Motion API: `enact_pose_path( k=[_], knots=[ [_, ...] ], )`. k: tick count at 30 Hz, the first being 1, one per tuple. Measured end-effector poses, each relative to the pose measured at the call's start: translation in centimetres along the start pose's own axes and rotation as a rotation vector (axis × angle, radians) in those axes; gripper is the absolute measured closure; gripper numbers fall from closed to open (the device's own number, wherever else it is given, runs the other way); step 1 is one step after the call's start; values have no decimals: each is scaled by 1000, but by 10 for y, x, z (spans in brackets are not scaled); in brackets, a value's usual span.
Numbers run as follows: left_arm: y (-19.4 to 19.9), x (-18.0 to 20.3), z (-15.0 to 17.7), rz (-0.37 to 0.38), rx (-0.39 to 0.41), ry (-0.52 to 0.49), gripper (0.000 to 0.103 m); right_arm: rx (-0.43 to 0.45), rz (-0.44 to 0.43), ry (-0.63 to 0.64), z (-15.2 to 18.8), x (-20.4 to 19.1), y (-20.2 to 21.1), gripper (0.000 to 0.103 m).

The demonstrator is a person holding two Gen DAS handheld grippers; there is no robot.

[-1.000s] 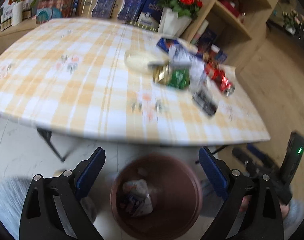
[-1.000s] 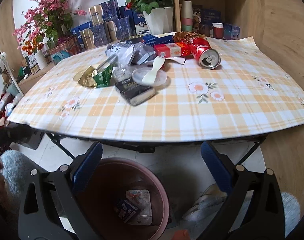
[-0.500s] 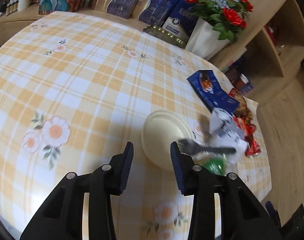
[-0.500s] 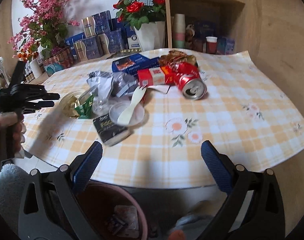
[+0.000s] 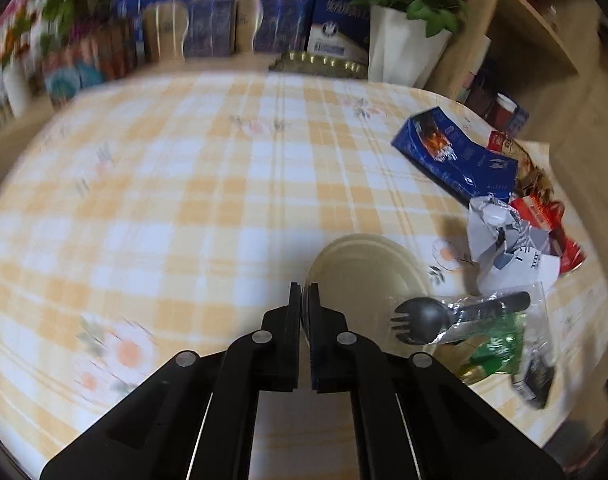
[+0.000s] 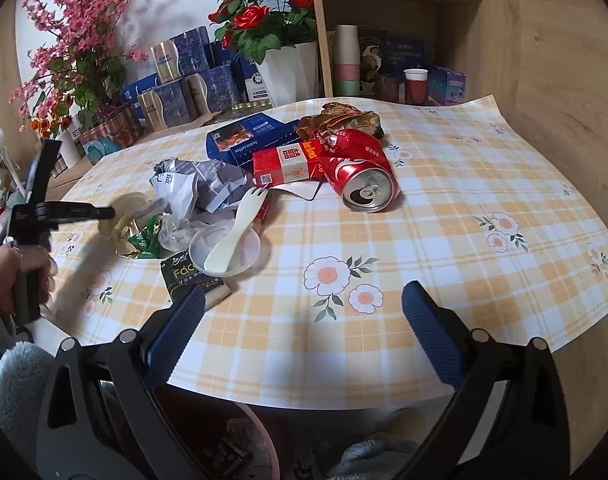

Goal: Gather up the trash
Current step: 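Grasp the white plastic lid by its rim with the left gripper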

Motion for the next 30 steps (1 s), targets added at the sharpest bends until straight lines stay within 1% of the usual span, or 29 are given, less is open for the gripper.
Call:
enact_pose_path(
  k=[3, 4, 7, 10, 12, 14, 17, 21, 24, 26, 27, 29, 30],
  knots=[
    [21, -8, -18, -119, 55, -127, 99, -4, 1, -1, 1, -1, -2, 6],
    [31, -11, -28, -178, 78, -193, 99, -3, -1, -3, 0, -1, -2, 6],
    [51, -15, -44, -286, 118, -322, 99, 1, -3, -6, 1, -2, -2, 6],
    [71, -17, -57, -364, 169, -417, 99, 0, 0, -5, 1, -2, -3, 6],
    [83, -19, -63, -379, 197, -438, 99, -4, -2, -11, 1, -1, -5, 6],
    [92, -23, -66, -366, 214, -414, 99, -7, -2, -18, 0, 1, -7, 6],
    [101, -28, -70, -324, 234, -345, 99, -5, 0, -16, -5, 4, -9, 6],
    [113, -43, -73, -253, 261, -200, 99, 7, 28, 33, -22, 9, -16, 6],
    [122, -50, -74, -160, 287, -79, 99, -9, 59, 91, -43, 13, -29, 6],
    [125, -50, -73, -91, 295, -21, 99, -23, 86, 138, -61, 15, -44, 6],
    [126, -49, -71, -33, 296, 31, 99, -30, 94, 153, -68, 16, -52, 6],
    [126, -44, -66, 51, 291, 101, 99, -62, 123, 188, -84, 19, -77, 6],
    [125, -42, -63, 79, 287, 123, 99, -75, 130, 200, -87, 19, -84, 6]
  ],
)
Point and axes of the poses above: each gripper's, at about its wrist camera, not at the fingertips, and y roughly against the way its jaws point, x to its right, z to its underside, the point moved 9 cm from there along -y, roughly the way its jaws point, and after that the axes turned 9 degrees about z, right-handed, at the moved point
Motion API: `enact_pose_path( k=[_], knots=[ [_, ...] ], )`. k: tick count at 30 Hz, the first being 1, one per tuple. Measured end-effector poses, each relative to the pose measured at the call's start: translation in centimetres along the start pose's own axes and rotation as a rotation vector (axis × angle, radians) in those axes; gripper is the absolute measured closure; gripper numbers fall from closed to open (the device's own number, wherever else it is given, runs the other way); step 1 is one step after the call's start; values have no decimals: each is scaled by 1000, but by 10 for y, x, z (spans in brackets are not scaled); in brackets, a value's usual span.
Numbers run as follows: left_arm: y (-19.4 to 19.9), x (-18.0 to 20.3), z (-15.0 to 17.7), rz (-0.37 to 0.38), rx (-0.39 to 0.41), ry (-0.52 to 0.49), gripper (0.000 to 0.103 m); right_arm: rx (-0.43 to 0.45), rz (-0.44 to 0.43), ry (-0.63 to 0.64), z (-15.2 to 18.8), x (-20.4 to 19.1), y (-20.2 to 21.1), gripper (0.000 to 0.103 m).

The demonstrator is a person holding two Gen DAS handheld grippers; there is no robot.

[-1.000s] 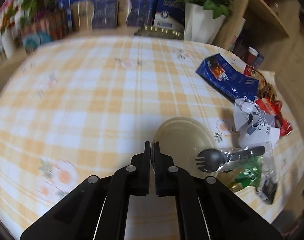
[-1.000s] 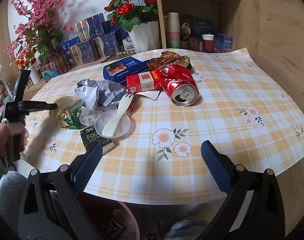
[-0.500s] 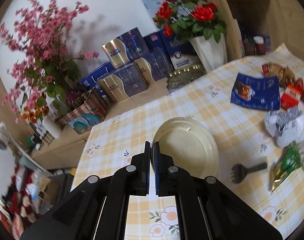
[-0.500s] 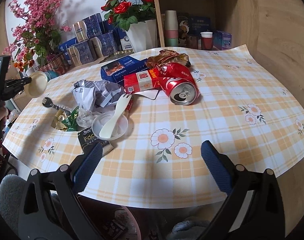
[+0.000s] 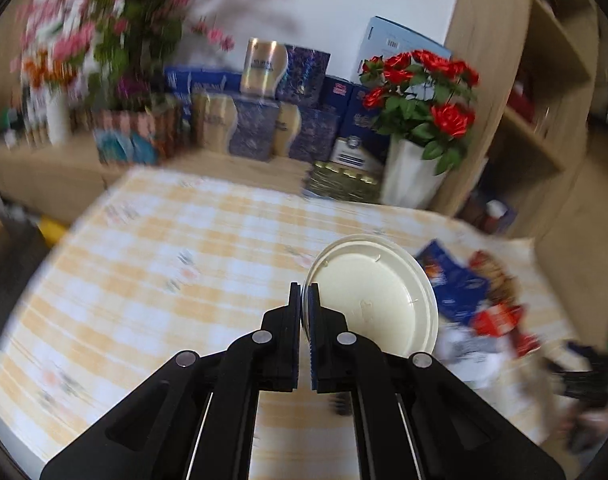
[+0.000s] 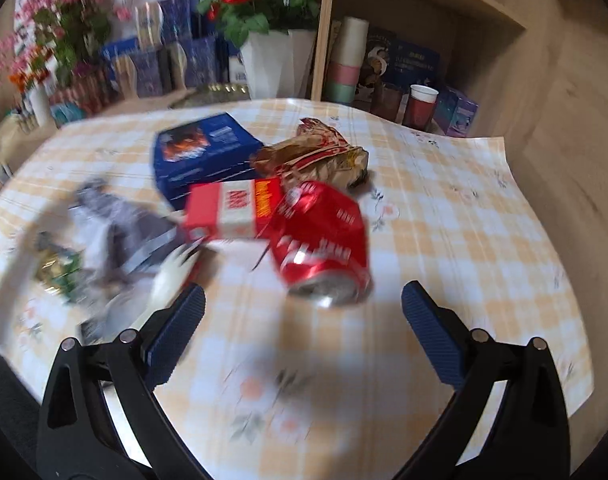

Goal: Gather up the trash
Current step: 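Grasp the white plastic lid by its rim with the left gripper, then grasp the red cola can with the right gripper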

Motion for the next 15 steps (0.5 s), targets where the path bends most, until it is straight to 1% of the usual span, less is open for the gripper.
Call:
enact_pose_path(
  k=[1, 4, 5, 7, 9, 10, 11, 12, 14, 15],
  knots=[
    [1, 4, 5, 33, -6, 32, 99, -29, 12, 24, -6, -2, -15, 6],
    [1, 15, 17, 102, -23, 93, 99, -84, 45, 70, -13, -6, -42, 6],
    [1, 19, 22, 124, -30, 113, 99, -97, 73, 85, -15, -7, -52, 6],
    [1, 25, 30, 154, -42, 135, 99, -117, 111, 102, -17, -6, -65, 7],
    [1, 31, 36, 167, -50, 135, 99, -145, 141, 109, -18, -6, -79, 8],
    [1, 33, 37, 172, -53, 133, 99, -153, 146, 111, -17, -6, -82, 12],
    [1, 35, 39, 179, -57, 132, 99, -167, 150, 112, -17, -6, -87, 22],
    [0, 38, 41, 187, -62, 130, 99, -185, 146, 112, -16, -5, -92, 26],
    [0, 44, 46, 202, -74, 123, 99, -215, 119, 96, -14, -6, -97, 43],
    [0, 48, 49, 208, -79, 117, 99, -222, 106, 86, -14, -5, -98, 44]
  ],
)
Point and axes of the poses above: each gripper's, at about its wrist camera, not at the fingertips, and y roughly against the way its jaws point, x to its right, z to its underside, the point moved 9 cm from there along -y, roughly the way its jaws point, and after that the axes turned 9 degrees about z, right-handed, at the moved point
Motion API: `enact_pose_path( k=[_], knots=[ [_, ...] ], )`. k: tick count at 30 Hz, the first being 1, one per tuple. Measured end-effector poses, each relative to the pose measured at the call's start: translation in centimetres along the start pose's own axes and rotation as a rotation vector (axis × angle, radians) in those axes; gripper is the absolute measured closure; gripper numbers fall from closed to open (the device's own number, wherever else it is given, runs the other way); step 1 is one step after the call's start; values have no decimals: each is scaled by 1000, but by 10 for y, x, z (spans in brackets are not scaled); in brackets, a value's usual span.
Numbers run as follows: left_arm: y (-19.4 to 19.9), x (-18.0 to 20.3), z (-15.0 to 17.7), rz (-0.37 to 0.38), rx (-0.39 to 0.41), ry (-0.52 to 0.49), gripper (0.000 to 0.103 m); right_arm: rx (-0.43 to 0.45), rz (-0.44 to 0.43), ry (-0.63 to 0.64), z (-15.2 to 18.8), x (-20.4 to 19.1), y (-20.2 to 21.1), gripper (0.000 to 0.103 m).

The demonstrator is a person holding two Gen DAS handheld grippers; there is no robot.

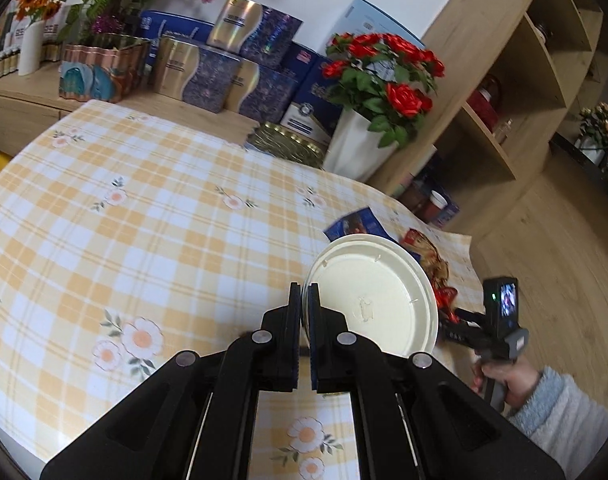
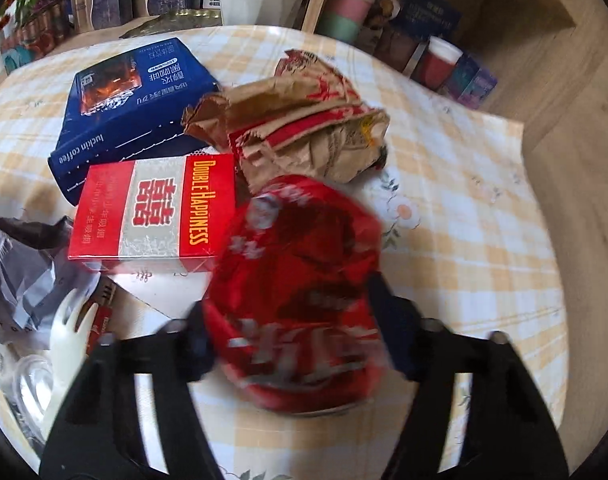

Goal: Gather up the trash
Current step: 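Grasp the red cola can with the right gripper, then carry the lid to the bin and release it while the right gripper carries the can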

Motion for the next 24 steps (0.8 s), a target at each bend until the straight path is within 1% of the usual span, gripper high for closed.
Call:
enact_pose_path(
  k=[2, 7, 10, 12, 13, 17, 20, 22, 24],
  knots=[
    [-1, 4, 4, 8, -6, -8, 99, 14, -18, -25, -1, 4, 5, 53],
    [-5, 16, 18, 28, -31, -40, 99, 65, -86, -84, -2, 18, 28, 66],
    [-8, 22, 24, 39, -39, -64, 99, 95, -157, -137, 1, 28, 44, 73],
    [-9, 26, 27, 48, -46, -71, 99, 109, -189, -178, 2, 35, 51, 74],
    [-11, 29, 30, 54, -51, -74, 99, 116, -219, -210, 3, 39, 56, 75],
    [-14, 35, 35, 66, -64, -81, 99, 105, -324, -331, 5, 46, 63, 76],
    [-15, 39, 38, 71, -69, -90, 99, 111, -362, -396, 7, 48, 67, 78],
    [-15, 41, 39, 72, -72, -101, 99, 118, -373, -405, 7, 47, 68, 78],
    [-16, 43, 40, 72, -76, -114, 99, 106, -407, -425, 10, 45, 67, 78]
  ],
)
Point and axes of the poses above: each gripper's, at about its wrist camera, not at the fingertips, and y roughly against the way its jaws point, x to its right, z to its underside, the point moved 9 cm from there along -y, roughly the way its jaws point, and after that the axes turned 9 degrees about z, right-handed, at the moved point
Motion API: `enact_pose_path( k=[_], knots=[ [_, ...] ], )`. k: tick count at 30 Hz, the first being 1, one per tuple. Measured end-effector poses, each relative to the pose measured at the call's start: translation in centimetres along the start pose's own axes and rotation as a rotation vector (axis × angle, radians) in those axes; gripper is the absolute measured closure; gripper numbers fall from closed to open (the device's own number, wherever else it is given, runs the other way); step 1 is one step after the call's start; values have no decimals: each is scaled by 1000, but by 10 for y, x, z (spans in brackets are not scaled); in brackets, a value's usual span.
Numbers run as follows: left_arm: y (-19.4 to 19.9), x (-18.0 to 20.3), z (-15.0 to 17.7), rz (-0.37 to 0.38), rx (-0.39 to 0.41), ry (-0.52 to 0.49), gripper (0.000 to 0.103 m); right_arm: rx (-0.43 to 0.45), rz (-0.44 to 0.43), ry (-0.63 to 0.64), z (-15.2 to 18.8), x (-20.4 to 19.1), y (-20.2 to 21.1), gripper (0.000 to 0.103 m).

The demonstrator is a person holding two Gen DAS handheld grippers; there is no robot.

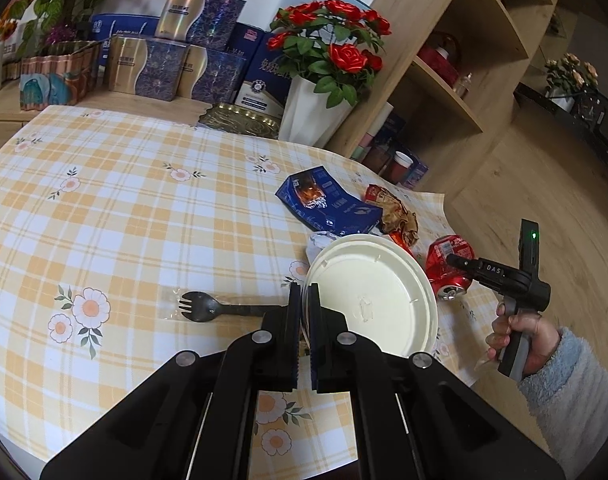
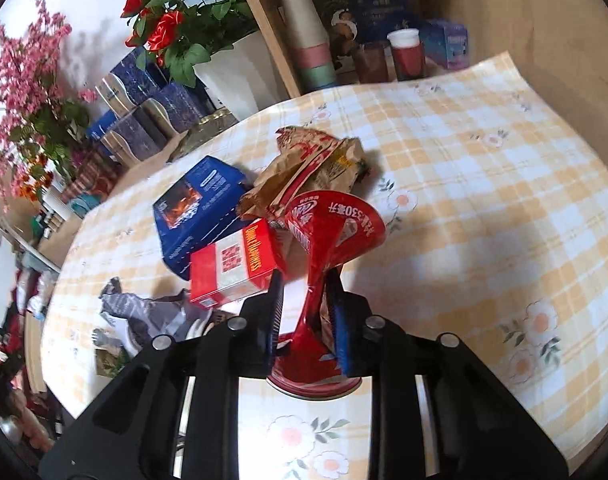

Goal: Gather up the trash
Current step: 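Carry the lid to the bin and release it while the right gripper carries the can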

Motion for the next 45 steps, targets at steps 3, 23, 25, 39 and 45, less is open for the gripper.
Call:
enact_pose_path(
  k=[3, 23, 25, 39, 45],
  knots=[
    [-2, 1, 1, 0, -4, -5, 99, -19, -44, -64, 4, 3, -3, 79],
    [6, 15, 16, 22, -27, -38, 99, -28, -231, -248, 30, -3, 18, 84],
    [10, 17, 20, 15, -32, -53, 99, -17, -247, -244, 32, -7, 31, 85],
    [54, 33, 84, -5, -107, -120, 99, 6, -361, -216, 101, -42, 120, 90],
    [58, 36, 139, -4, -193, -152, 99, 1, -426, -209, 161, -62, 149, 90]
  ],
)
Point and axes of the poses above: each gripper's, at about its wrist camera, not at the fingertips, and y roughly against the way its jaws point, x to its right, z to its underside, the point moved 9 cm from there along -y, roughly the way its jaws point, and after that the axes turned 9 degrees about z, right-handed, at the moved point
